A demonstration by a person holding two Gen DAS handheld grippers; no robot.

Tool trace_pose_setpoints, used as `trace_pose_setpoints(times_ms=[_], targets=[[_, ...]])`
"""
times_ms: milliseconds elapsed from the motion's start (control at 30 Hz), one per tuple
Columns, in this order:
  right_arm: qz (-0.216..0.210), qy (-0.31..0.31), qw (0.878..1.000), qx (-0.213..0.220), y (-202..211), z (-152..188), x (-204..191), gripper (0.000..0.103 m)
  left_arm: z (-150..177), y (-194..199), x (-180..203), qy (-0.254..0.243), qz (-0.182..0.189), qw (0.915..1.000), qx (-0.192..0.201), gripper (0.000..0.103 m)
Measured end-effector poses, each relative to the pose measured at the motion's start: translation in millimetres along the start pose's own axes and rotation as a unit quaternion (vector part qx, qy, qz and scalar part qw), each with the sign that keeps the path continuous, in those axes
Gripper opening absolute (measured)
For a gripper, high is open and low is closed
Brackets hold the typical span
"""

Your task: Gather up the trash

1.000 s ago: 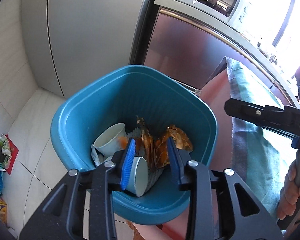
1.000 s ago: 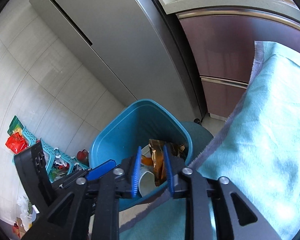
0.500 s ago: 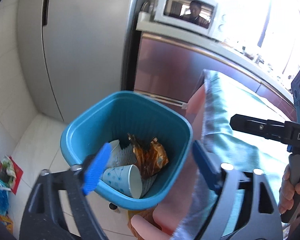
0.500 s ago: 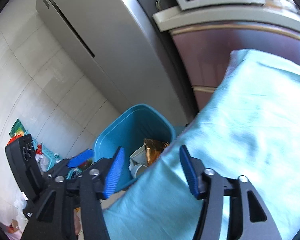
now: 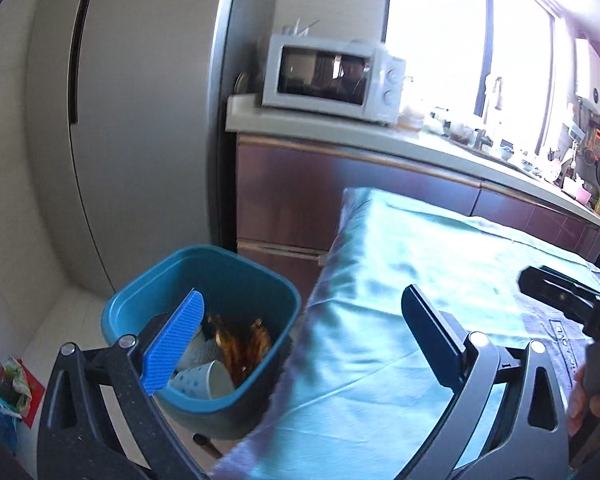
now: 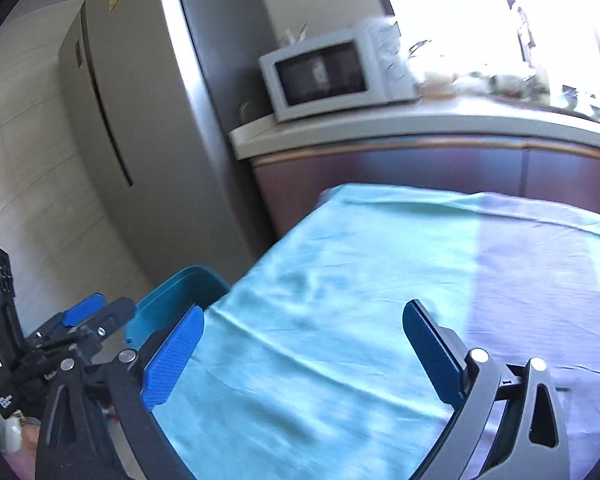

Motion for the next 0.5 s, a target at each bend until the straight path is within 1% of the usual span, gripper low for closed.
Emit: trace_pose_setpoints(times_ms=[133,300,500], targets=[[0.059,0.009,0.997,0.045,35.6,9.4,15.1,0.096,-5.4,11.4,27.4,-0.018,0.012,0.9994,0.028,0.097],[0.116,0.007,0.989,0.092,75.6,20.6,33.6,0.096,-10.1,24.5,58.6,-0.038,0.028,0.9971,0.06,0.097],[0.15,-0.005,0.98,0.13,107.8,26.8,51.4,0.096,-9.9,35.2,91.1,-0.053,0.042,0.9942,0.083,0.097]])
Point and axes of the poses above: each gripper's, at about its wrist camera, not at the fingertips, and y roughly against the way its jaws point, x to its right, z to its underside, the point moved 2 cm from there along -y, roughly the way its jaws point, and after that the axes turned 1 degree about -x, right-handed, at the moved point
